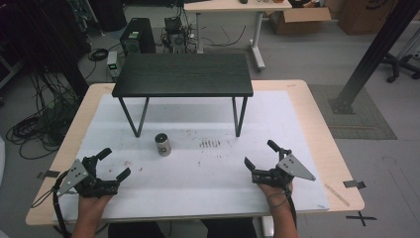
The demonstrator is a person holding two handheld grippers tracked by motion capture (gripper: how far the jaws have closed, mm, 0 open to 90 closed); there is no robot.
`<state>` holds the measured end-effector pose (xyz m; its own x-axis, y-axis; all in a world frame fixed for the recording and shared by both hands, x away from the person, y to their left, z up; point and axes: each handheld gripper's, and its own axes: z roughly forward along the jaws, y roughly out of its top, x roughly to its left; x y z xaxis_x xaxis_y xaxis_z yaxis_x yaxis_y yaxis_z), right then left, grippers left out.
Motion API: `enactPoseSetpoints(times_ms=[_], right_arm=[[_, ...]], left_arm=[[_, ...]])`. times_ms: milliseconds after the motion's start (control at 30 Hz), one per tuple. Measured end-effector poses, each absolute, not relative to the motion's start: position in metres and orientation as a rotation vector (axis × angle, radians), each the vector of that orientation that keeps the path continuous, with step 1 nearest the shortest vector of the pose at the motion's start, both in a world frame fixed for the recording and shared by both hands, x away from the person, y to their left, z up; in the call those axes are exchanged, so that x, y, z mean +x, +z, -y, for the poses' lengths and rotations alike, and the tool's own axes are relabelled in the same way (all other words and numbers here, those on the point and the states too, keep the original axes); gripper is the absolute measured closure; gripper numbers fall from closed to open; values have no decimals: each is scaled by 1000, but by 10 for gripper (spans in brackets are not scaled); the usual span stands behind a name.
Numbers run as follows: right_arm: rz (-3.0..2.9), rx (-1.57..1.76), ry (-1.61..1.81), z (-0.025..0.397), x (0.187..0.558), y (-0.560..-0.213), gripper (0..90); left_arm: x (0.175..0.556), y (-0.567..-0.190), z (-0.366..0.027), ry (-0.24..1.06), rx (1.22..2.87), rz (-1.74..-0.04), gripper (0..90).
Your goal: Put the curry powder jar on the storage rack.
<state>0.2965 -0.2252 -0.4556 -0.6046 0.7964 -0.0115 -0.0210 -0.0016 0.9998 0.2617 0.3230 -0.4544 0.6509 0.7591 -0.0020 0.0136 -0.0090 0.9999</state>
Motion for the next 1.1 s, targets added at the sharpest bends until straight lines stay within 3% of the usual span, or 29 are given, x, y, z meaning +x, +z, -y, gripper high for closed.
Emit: enactPoseSetpoints(times_ms=[800,1100], right_arm=[[-1653,811,1680,226,297,-455,0],[-1654,811,1681,226,297,-455,0]], left_arm=[[265,-453,-321,654,1505,-700,2],[274,-435,-311,631,1505,-697,2]])
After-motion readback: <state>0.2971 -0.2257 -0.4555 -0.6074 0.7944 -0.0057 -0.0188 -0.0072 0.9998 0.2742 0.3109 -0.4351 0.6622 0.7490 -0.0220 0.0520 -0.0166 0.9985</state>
